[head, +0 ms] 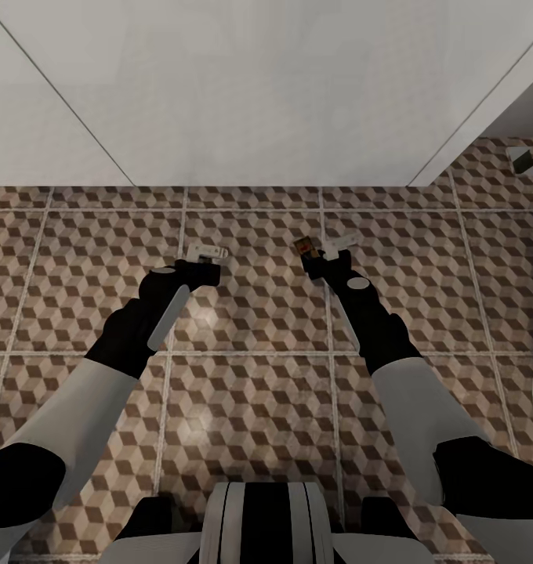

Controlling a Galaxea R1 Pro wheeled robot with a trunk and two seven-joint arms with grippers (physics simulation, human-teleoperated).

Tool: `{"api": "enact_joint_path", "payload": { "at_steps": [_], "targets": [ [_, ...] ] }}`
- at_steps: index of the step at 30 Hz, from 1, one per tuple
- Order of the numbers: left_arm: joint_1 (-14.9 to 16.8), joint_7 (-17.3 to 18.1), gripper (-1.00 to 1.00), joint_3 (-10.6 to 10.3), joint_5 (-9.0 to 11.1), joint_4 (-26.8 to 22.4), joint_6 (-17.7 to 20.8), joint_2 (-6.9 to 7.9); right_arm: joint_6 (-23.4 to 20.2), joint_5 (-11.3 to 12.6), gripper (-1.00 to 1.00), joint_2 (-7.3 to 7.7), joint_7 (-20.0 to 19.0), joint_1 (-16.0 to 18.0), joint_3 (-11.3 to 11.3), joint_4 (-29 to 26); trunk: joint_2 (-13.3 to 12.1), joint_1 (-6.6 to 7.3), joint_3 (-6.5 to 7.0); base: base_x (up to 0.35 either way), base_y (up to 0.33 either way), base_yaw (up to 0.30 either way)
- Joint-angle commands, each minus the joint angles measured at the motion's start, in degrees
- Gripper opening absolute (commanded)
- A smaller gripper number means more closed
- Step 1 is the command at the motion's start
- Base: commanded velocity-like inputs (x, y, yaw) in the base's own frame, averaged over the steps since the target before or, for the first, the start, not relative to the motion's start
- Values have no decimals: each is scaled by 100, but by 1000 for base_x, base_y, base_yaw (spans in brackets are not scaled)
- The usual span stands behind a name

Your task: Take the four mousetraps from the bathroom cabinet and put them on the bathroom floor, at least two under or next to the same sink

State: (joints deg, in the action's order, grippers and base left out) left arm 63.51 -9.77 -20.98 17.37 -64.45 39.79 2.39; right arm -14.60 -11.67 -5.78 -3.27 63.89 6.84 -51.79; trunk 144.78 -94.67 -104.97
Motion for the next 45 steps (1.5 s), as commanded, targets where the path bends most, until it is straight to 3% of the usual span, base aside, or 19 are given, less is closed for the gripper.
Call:
{"api": "enact_joint_path", "payload": {
  "at_steps": [1,7,11,41,45],
  "targets": [
    [4,-52,-100,-20,40,-11,20,7,-33,-81,-100,-2,-34,1,-5,-12,3,-2,-3,0,0,0],
    [4,-52,-100,-20,44,-104,34,7,-34,-380,-100,-9,-34,1,-6,-12,11,-17,-3,0,0,0],
    [4,-52,-100,-20,46,-122,42,7,-34,-439,-100,-10,-34,1,-4,-15,16,-28,-3,0,0,0],
    [-10,-57,-100,-27,47,-188,53,13,-34,-467,-100,-11,-34,1,-6,-10,40,-74,-3,0,0,0],
    [-20,-60,-100,-34,47,-197,326,8,-34,-468,-100,-11,-34,1,-7,-8,40,-74,-3,0,0,0]
  ]
}}
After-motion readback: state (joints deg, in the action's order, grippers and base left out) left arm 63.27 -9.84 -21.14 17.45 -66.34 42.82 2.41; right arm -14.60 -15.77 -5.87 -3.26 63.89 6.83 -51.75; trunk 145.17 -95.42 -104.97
